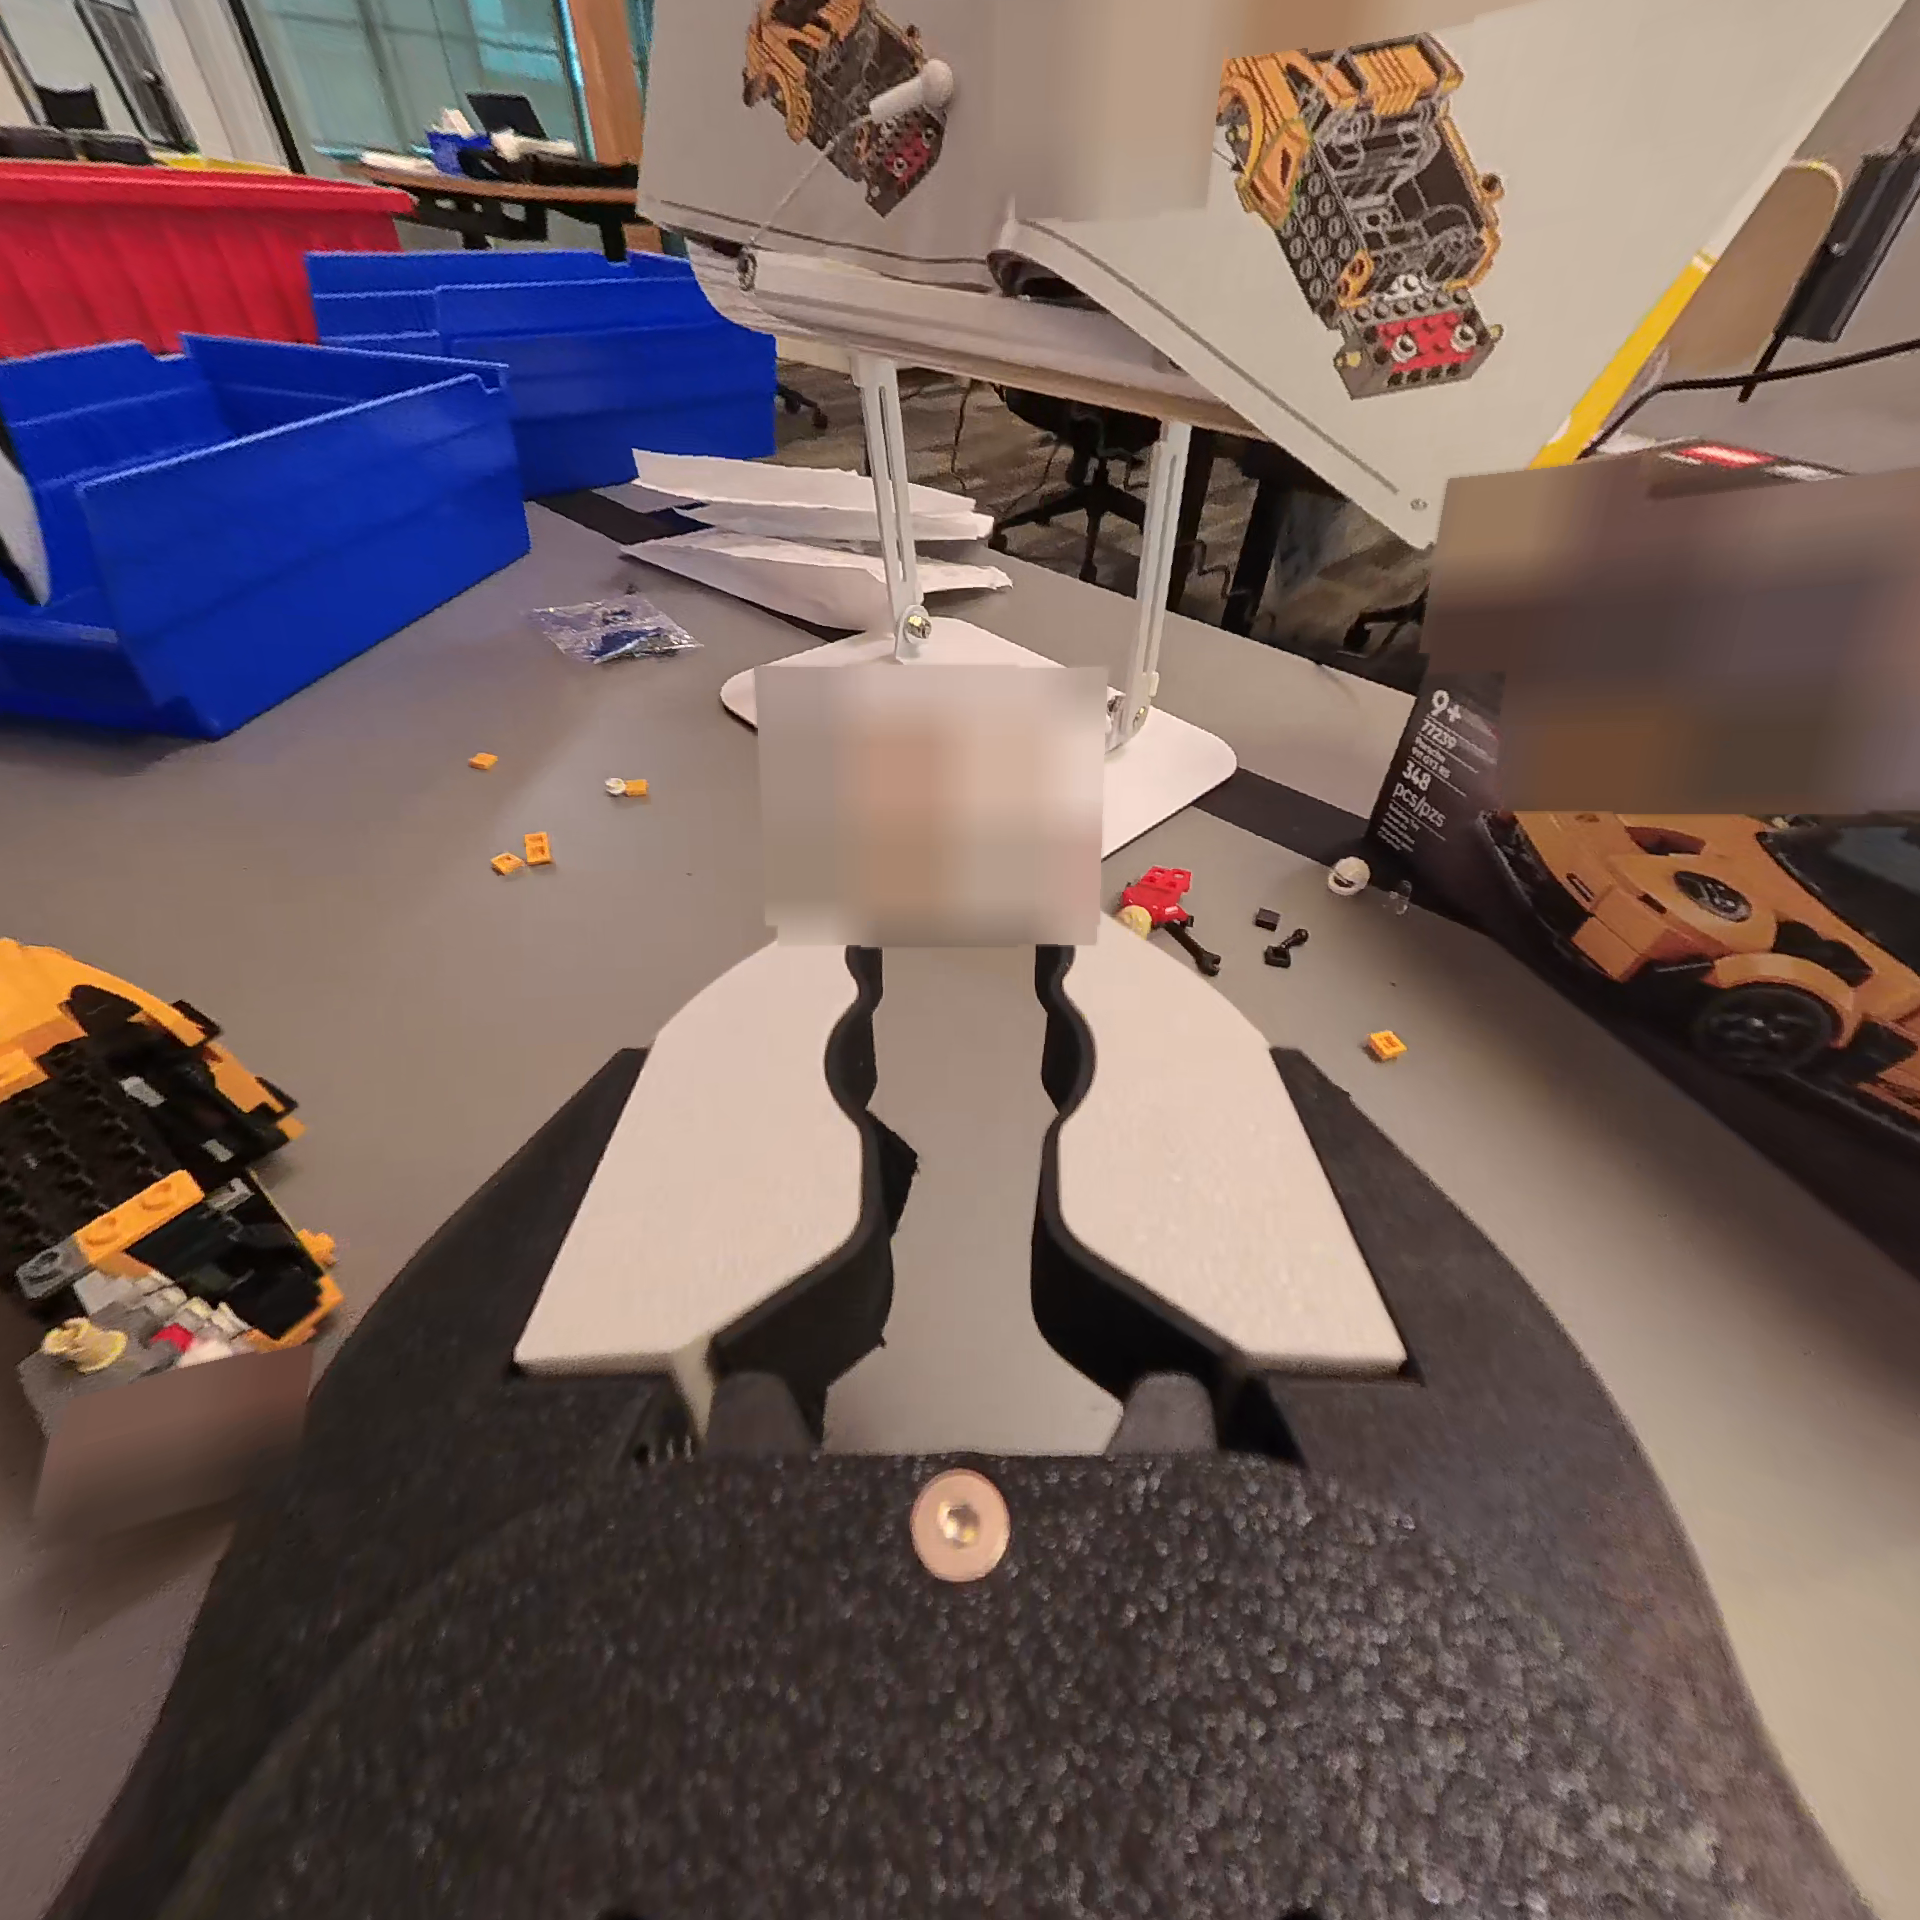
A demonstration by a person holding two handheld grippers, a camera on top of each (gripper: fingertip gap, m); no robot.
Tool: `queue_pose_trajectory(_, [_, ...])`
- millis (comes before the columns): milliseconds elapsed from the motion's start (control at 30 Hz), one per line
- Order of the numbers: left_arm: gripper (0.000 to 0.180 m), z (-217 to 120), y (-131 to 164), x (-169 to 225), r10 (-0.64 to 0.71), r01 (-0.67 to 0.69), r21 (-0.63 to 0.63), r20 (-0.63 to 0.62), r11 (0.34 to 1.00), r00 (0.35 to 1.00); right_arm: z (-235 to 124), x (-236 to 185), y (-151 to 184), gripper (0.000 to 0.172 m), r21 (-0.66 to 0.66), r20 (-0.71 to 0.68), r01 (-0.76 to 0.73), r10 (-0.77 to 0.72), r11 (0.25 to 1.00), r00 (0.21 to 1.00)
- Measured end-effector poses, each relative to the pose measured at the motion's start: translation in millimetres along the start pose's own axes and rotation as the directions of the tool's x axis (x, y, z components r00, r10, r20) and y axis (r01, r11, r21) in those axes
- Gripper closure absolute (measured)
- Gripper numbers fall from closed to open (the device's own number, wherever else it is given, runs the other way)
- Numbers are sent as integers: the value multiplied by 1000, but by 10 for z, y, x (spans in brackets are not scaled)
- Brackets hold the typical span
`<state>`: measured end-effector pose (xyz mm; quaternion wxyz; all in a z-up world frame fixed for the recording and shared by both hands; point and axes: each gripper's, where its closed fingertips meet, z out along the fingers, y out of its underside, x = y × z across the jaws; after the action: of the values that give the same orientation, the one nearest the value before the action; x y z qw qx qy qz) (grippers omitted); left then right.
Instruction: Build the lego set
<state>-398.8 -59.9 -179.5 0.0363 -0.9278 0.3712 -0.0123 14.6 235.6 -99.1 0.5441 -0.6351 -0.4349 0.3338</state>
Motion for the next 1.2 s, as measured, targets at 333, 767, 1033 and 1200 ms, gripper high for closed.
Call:
queue_pose_trajectory(333, [159,231,-112,79,158,-167,-73,-108,983,982,46,66,83,144,-20,-31,-18,18,1000,999])
queue_pose_trajectory(767, [164,109,-298,-559,-47,44,18,230,999,972,-21,46,60,145,4,-17,-28,28,1000,999])
queue_pose_trajectory(1033, [157,-182,-405,-695,-182,134,174,293,976,939,-28,45,77,146,1,-13,-43,43,999,999])
queue_pose_trajectory(1200, [157,-215,-468,-595,-199,143,238,233,961,952,-10,30,113,145,-17,-11,-38,38,999,999])
